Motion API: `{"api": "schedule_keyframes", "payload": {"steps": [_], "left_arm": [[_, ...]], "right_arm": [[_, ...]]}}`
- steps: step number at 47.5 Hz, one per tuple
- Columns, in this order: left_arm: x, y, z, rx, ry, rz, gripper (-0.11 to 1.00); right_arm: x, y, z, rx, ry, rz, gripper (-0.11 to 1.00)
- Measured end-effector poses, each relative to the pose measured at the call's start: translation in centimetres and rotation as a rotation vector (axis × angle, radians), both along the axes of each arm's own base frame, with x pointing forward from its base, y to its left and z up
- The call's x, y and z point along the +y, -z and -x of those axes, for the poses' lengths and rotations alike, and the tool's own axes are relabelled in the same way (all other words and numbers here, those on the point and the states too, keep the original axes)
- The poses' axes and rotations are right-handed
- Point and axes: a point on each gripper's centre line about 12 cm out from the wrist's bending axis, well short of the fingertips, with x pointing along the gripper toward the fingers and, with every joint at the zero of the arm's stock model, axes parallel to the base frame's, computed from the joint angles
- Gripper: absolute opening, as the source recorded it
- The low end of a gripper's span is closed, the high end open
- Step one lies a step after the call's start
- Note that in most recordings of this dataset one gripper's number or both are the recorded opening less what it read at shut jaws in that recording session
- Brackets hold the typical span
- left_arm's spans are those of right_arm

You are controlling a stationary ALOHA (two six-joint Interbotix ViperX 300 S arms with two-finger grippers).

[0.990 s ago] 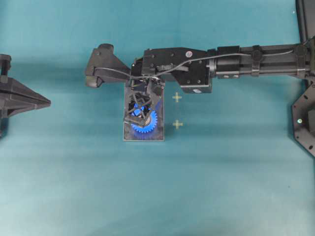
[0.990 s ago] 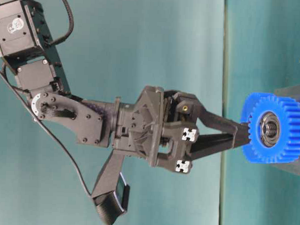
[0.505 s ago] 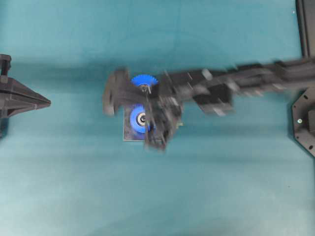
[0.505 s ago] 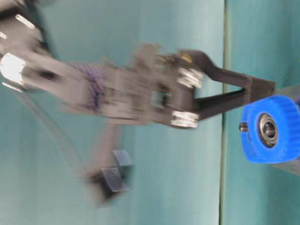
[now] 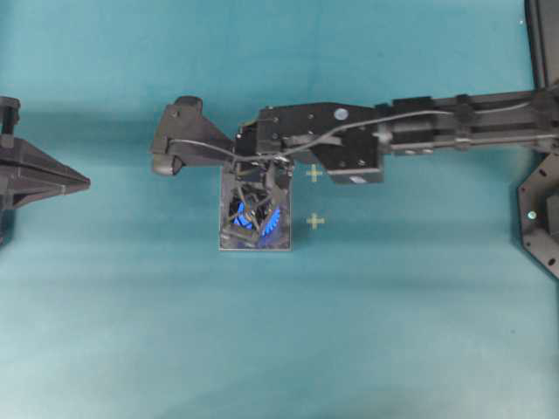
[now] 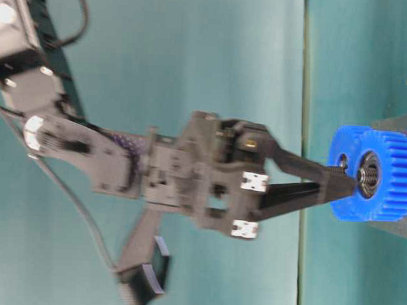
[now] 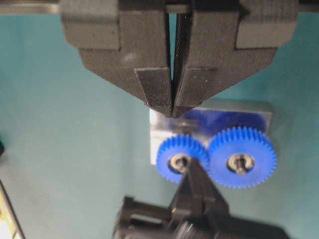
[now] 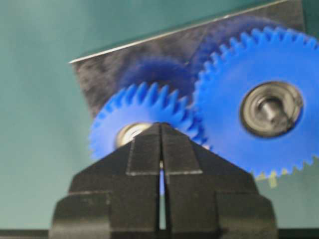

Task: Fit the small gear onto the shaft.
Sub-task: 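Lower the gear onto the shaft, meshing it with the large gear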

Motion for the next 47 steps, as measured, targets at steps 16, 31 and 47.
{"api": "schedule_keyframes", "payload": {"steps": [16, 31, 47], "left_arm": [[0.0, 0.0, 0.0, 0.000, -0.001, 0.004, 0.00], [0.0, -0.1, 0.0, -0.003, -0.001, 0.003, 0.00], [0.0, -0.1, 0.0, -0.003, -0.003, 0.004, 0.00]], "right_arm": [[-0.5, 0.2, 0.2, -0.012, 0.008, 0.008, -0.01], [2.0, -0.3, 2.6, 0.050, 0.016, -0.031, -0.01], [1.8, -2.7, 2.6, -0.002, 0.020, 0.010, -0.01]]}}
